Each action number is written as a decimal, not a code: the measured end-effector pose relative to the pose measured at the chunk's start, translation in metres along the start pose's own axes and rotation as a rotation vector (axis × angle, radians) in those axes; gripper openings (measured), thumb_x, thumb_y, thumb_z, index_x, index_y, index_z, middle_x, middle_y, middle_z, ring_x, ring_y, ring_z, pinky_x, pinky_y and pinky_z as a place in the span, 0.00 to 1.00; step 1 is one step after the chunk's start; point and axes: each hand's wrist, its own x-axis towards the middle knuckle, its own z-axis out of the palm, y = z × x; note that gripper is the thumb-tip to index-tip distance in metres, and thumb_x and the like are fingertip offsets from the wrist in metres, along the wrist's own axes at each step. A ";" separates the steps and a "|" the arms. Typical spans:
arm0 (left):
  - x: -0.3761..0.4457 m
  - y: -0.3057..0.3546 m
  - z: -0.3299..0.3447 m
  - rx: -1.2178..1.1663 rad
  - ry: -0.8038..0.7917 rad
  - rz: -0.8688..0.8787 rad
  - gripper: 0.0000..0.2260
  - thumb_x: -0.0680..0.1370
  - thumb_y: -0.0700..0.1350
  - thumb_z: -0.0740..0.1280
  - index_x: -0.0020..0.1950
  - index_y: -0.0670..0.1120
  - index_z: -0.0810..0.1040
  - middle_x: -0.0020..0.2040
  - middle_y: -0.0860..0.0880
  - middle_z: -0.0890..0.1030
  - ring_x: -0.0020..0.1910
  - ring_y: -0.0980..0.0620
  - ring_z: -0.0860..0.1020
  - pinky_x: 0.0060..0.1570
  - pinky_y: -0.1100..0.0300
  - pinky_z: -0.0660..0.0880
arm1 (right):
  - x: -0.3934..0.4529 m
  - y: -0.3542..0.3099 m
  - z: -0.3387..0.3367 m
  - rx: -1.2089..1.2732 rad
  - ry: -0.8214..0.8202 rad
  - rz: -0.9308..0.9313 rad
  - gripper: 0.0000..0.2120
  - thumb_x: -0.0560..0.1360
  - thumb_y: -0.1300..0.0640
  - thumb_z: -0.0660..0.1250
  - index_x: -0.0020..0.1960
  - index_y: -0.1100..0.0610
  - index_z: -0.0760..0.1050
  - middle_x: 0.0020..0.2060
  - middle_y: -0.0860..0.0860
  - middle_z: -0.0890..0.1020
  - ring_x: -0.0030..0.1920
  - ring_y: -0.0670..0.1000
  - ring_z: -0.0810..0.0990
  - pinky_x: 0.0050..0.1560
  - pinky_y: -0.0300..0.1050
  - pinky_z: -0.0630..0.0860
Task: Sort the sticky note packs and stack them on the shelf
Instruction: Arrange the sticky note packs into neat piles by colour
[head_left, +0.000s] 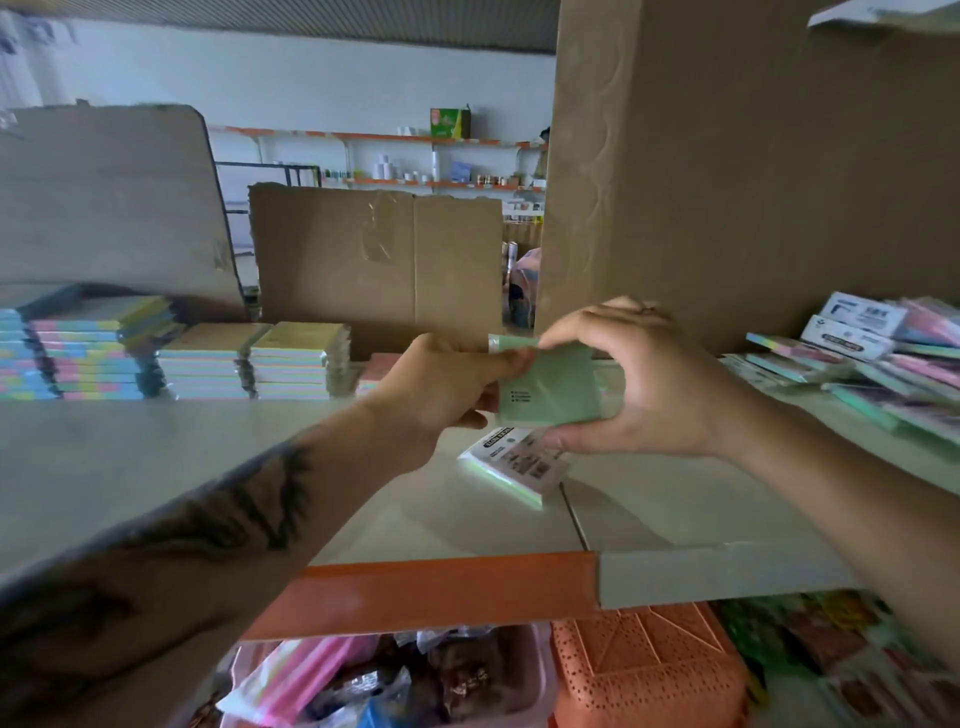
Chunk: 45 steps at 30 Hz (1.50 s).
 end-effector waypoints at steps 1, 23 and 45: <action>0.003 0.003 0.004 0.008 -0.006 0.004 0.11 0.78 0.50 0.74 0.49 0.42 0.86 0.45 0.42 0.86 0.43 0.46 0.80 0.46 0.51 0.72 | -0.001 0.003 -0.003 0.023 -0.010 0.020 0.35 0.61 0.30 0.75 0.63 0.44 0.76 0.56 0.36 0.79 0.57 0.46 0.74 0.63 0.54 0.69; 0.003 -0.038 0.014 0.999 -0.313 0.322 0.33 0.71 0.71 0.64 0.75 0.64 0.66 0.69 0.69 0.68 0.68 0.66 0.67 0.69 0.68 0.63 | 0.009 0.164 0.032 0.122 -0.358 0.634 0.19 0.67 0.50 0.76 0.54 0.35 0.75 0.56 0.40 0.78 0.53 0.49 0.77 0.55 0.48 0.74; 0.014 -0.025 -0.015 0.901 -0.237 0.134 0.31 0.63 0.63 0.76 0.63 0.66 0.71 0.52 0.60 0.81 0.47 0.59 0.79 0.46 0.61 0.75 | 0.035 0.093 0.028 0.252 -0.188 0.280 0.14 0.68 0.47 0.70 0.53 0.44 0.78 0.55 0.42 0.81 0.60 0.47 0.78 0.66 0.47 0.72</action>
